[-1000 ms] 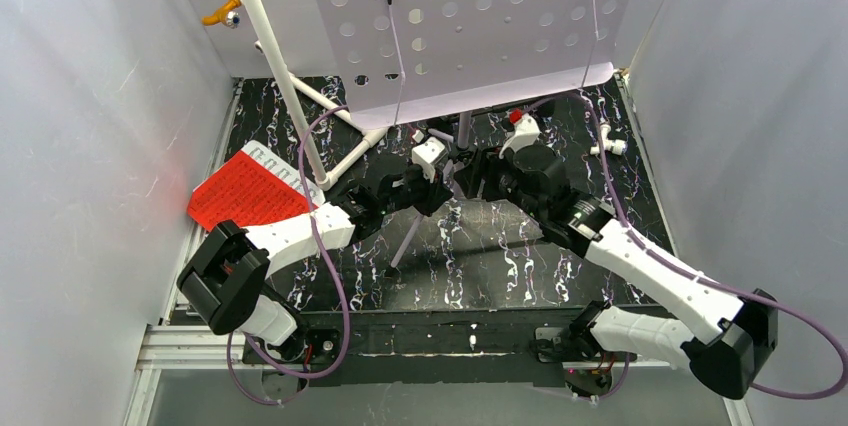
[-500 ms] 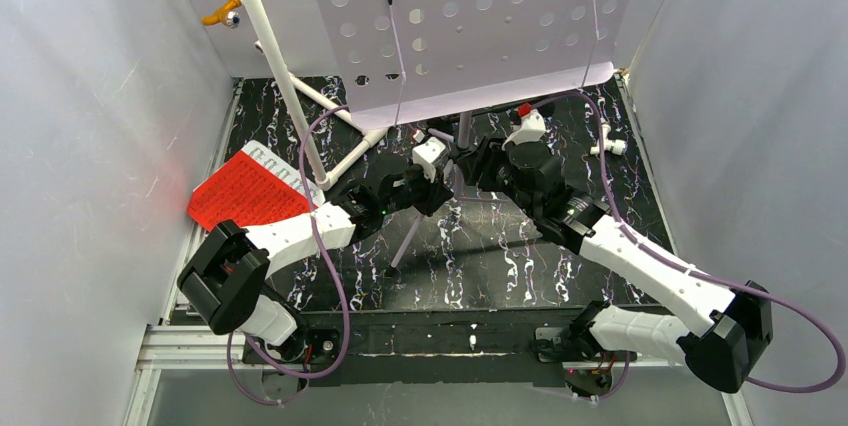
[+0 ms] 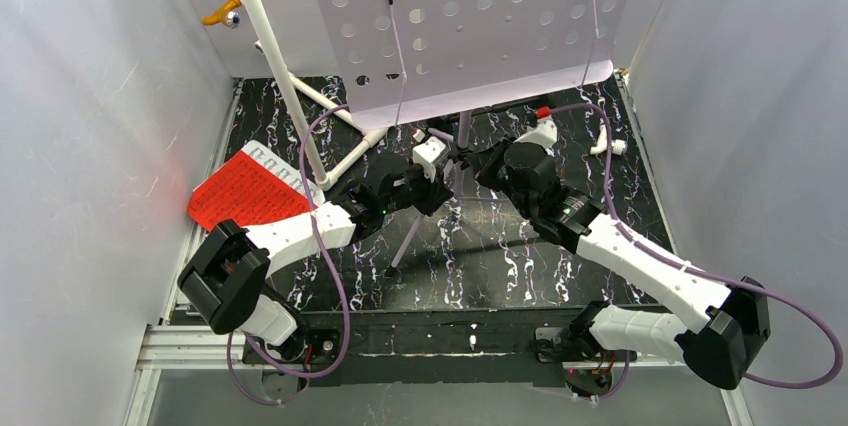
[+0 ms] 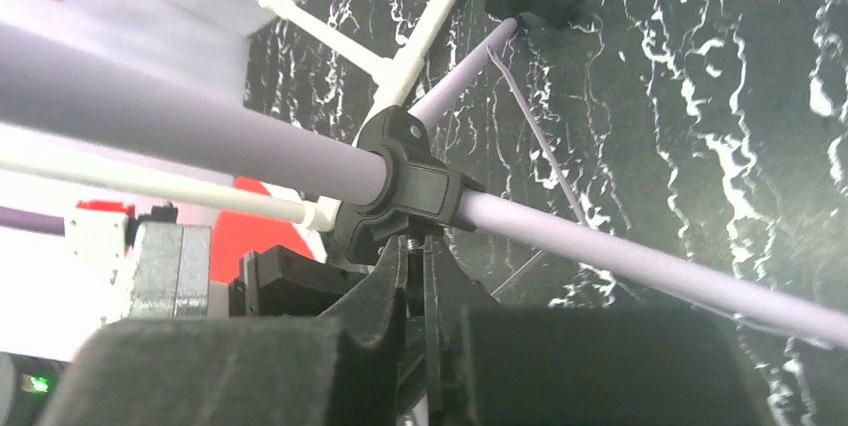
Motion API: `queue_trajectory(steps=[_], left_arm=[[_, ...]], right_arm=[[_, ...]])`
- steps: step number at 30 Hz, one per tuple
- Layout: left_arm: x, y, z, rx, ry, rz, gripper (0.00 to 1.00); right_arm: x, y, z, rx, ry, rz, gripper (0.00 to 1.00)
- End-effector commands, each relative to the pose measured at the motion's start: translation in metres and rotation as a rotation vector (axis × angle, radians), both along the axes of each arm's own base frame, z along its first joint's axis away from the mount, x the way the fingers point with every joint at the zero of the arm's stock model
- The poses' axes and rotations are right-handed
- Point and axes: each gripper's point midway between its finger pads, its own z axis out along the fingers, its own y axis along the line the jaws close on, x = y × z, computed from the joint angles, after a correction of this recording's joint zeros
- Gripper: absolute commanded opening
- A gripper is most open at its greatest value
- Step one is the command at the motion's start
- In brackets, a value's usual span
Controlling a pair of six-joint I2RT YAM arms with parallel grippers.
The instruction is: Set up the instrument practice props
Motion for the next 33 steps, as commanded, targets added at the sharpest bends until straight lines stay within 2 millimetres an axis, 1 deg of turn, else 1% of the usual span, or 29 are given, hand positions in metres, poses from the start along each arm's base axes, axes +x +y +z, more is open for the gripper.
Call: queue_trajectory(steps=[1,2,4,5,7,8,10,12,13,15,17,18,19,24,26,30,31,33], left_arm=[[-0.016,0.023,-0.058,0.150,0.173,0.056,0.00],[-0.016,0.023,-0.058,0.150,0.173,0.056,0.00],[-0.016,0.023,-0.057,0.150,0.171,0.057,0.00],[-0.016,0.023,-0.057,0.150,0.170,0.058,0.00],[-0.016,0.023,-0.056,0.149,0.169,0.057,0.00],[-0.016,0.023,-0.057,0.149,0.170,0.057,0.00],[-0.016,0.023,-0.056,0.148,0.169,0.055,0.00],[-0.016,0.024,-0.055,0.149,0.166,0.057,0.00],[-0.016,0.024,-0.055,0.149,0.166,0.057,0.00],[-0.015,0.023,-0.053,0.145,0.162,0.057,0.00],[-0.016,0.024,-0.052,0.144,0.162,0.058,0.00],[-0.016,0.023,-0.053,0.145,0.165,0.058,0.00],[-0.016,0.024,-0.054,0.146,0.166,0.058,0.00],[-0.016,0.021,-0.052,0.141,0.168,0.052,0.00],[-0.015,0.022,-0.051,0.140,0.164,0.055,0.00],[-0.014,0.023,-0.050,0.142,0.157,0.060,0.00],[-0.014,0.022,-0.051,0.143,0.162,0.056,0.00],[-0.015,0.022,-0.054,0.145,0.169,0.057,0.00]], right_arm=[[0.003,-0.020,-0.014,0.240,0.158,-0.227,0.01],[-0.002,-0.020,-0.027,0.311,0.231,-0.233,0.01],[-0.007,-0.013,-0.040,0.502,0.343,-0.214,0.01],[-0.009,-0.008,-0.042,0.604,0.381,-0.192,0.01],[-0.013,0.007,-0.033,0.814,0.434,-0.114,0.01],[-0.016,0.014,-0.033,0.889,0.474,-0.088,0.01],[-0.023,0.024,-0.037,0.964,0.558,-0.045,0.01],[-0.027,0.025,-0.039,0.967,0.584,-0.039,0.03],[-0.027,0.023,-0.041,0.949,0.577,-0.051,0.09],[-0.026,0.015,-0.048,0.895,0.558,-0.078,0.20],[-0.025,0.008,-0.053,0.821,0.515,-0.075,0.34],[-0.024,0.005,-0.053,0.760,0.473,-0.063,0.43],[-0.025,-0.001,-0.058,0.671,0.443,-0.066,0.50],[-0.027,-0.030,-0.050,0.136,0.141,0.078,0.82],[-0.033,-0.030,-0.048,-0.022,0.013,0.204,0.88],[-0.043,-0.022,-0.051,-0.305,-0.223,0.462,0.92],[-0.047,-0.019,-0.047,-0.357,-0.281,0.510,0.92],[-0.051,-0.017,-0.034,-0.460,-0.437,0.546,0.95]])
